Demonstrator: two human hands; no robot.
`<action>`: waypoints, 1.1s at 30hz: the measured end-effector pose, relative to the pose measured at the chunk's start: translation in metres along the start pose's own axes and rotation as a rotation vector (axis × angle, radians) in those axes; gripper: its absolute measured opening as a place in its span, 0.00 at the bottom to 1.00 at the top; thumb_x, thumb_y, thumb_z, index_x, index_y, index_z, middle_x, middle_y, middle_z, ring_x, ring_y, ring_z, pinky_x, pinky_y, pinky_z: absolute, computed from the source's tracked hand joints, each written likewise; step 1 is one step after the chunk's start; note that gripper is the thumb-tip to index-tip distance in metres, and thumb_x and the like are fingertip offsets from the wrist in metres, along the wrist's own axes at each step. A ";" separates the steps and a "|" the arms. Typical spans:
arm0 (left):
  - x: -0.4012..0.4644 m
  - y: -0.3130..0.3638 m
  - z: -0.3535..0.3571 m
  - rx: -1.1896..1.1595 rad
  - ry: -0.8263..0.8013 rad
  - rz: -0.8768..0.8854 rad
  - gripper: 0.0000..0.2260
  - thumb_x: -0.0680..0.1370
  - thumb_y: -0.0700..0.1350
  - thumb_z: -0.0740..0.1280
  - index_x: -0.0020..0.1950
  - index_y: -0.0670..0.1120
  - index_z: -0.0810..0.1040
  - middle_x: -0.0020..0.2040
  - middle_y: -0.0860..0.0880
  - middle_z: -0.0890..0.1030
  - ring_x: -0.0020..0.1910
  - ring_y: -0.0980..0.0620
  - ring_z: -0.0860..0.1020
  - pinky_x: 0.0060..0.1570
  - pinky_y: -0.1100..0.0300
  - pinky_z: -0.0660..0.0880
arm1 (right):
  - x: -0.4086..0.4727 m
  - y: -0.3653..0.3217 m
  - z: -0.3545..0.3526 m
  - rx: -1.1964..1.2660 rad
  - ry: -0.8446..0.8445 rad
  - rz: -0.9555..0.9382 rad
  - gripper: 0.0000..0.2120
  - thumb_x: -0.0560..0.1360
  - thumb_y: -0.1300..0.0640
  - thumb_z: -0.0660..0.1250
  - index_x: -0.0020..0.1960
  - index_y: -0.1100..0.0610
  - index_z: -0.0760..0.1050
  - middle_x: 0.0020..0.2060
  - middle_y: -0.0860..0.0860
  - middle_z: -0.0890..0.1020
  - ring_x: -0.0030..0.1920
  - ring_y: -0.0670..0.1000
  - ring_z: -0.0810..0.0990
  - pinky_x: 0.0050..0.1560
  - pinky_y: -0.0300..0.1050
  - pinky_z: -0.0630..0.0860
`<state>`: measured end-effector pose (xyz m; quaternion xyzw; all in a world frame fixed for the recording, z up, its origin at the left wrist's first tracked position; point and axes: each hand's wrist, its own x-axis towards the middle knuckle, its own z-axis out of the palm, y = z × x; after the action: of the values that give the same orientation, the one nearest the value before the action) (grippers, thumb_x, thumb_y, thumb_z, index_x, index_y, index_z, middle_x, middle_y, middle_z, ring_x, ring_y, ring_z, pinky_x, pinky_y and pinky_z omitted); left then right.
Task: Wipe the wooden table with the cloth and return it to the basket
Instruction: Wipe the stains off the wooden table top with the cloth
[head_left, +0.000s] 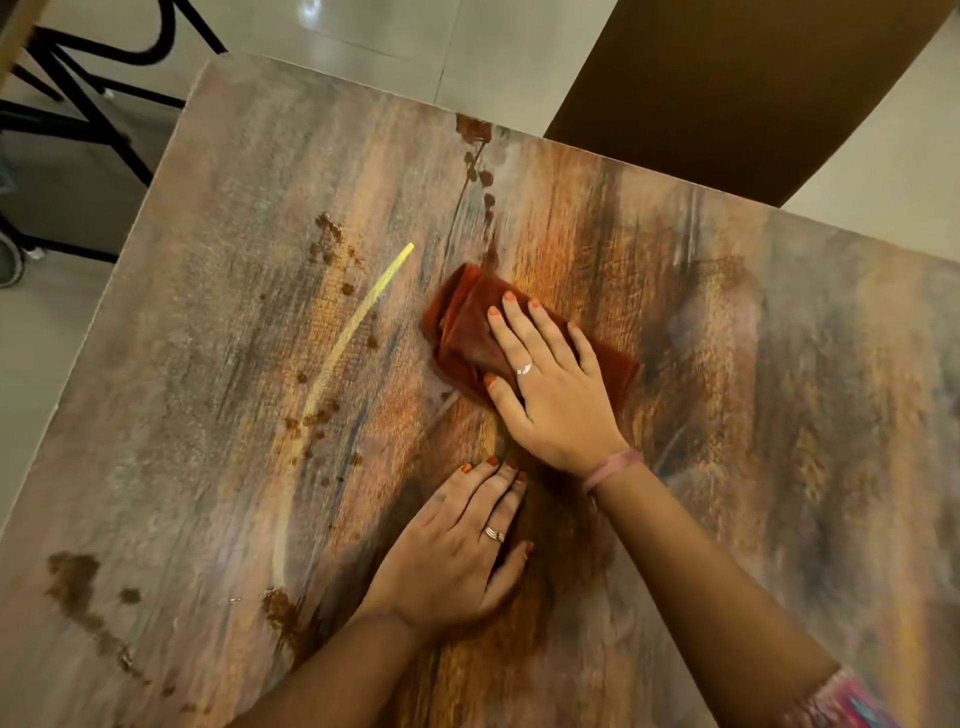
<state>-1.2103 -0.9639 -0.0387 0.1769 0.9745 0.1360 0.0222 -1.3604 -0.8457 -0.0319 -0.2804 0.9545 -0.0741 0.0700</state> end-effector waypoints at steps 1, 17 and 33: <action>0.000 0.000 0.000 -0.004 -0.001 -0.004 0.25 0.78 0.57 0.58 0.68 0.42 0.74 0.66 0.44 0.76 0.67 0.47 0.73 0.70 0.51 0.65 | 0.016 0.003 -0.001 -0.012 0.013 0.001 0.29 0.79 0.42 0.49 0.78 0.49 0.54 0.77 0.47 0.56 0.77 0.48 0.53 0.74 0.52 0.48; -0.002 -0.004 0.001 -0.042 -0.035 -0.001 0.26 0.79 0.58 0.58 0.71 0.43 0.71 0.69 0.46 0.73 0.70 0.47 0.69 0.71 0.51 0.64 | 0.171 0.025 -0.025 0.048 0.007 0.060 0.27 0.82 0.46 0.49 0.78 0.51 0.52 0.78 0.47 0.55 0.78 0.49 0.51 0.76 0.54 0.47; -0.001 -0.002 0.001 -0.057 -0.022 -0.015 0.25 0.79 0.57 0.59 0.71 0.43 0.71 0.70 0.47 0.73 0.70 0.48 0.69 0.71 0.52 0.58 | 0.130 0.005 -0.008 -0.014 0.061 0.177 0.30 0.77 0.42 0.51 0.78 0.46 0.53 0.78 0.51 0.56 0.77 0.55 0.54 0.72 0.63 0.52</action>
<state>-1.2096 -0.9656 -0.0402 0.1702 0.9713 0.1618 0.0391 -1.4726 -0.9115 -0.0366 -0.1931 0.9777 -0.0696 0.0455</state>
